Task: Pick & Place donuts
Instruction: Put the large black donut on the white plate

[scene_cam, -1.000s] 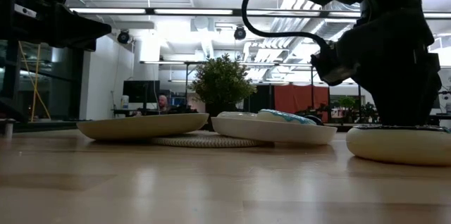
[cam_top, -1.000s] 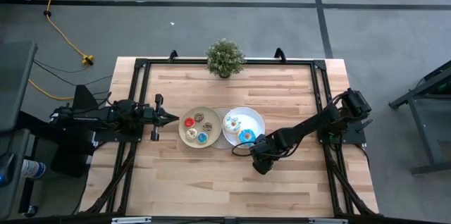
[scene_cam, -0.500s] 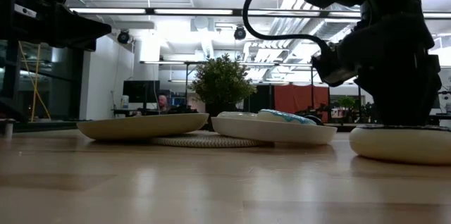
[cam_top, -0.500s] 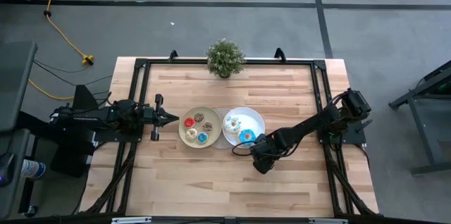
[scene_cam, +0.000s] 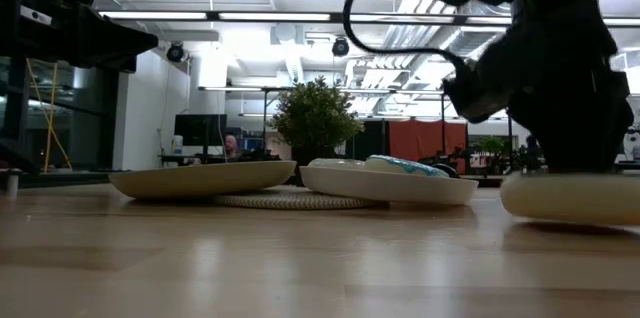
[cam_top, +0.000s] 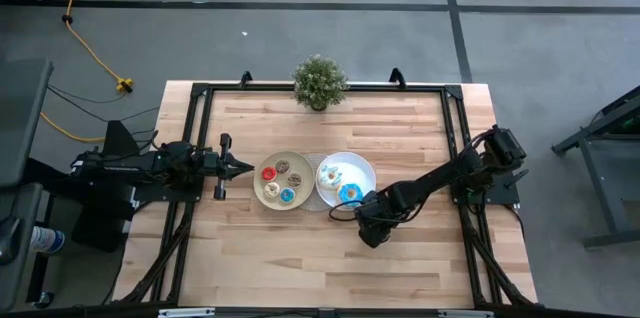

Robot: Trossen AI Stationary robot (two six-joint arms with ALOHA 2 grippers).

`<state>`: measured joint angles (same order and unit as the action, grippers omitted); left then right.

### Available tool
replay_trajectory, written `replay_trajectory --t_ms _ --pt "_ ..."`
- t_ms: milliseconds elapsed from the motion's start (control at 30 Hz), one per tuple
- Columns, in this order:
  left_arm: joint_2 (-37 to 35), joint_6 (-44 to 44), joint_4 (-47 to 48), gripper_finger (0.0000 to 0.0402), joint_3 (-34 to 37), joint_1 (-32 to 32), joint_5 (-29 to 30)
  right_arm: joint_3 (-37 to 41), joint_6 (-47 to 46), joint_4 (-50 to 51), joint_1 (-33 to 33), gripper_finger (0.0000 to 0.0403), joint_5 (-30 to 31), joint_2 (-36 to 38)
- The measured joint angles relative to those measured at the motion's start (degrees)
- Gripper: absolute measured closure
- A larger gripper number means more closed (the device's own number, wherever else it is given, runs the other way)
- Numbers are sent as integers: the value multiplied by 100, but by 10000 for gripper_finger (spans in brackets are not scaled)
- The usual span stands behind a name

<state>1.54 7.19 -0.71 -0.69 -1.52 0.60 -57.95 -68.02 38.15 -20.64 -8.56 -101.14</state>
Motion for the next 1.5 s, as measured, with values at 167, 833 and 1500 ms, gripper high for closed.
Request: replay_trajectory --t_ms 167,833,1500 --pt "0 2 -2 401 0 0 0 -2 -65 -18 38 279 1 295" --pt "0 -1 -1 401 0 1 -1 -417 275 -205 1034 279 162 1086" --pt "0 2 -1 401 0 0 0 -846 4529 254 2753 279 563 1090"
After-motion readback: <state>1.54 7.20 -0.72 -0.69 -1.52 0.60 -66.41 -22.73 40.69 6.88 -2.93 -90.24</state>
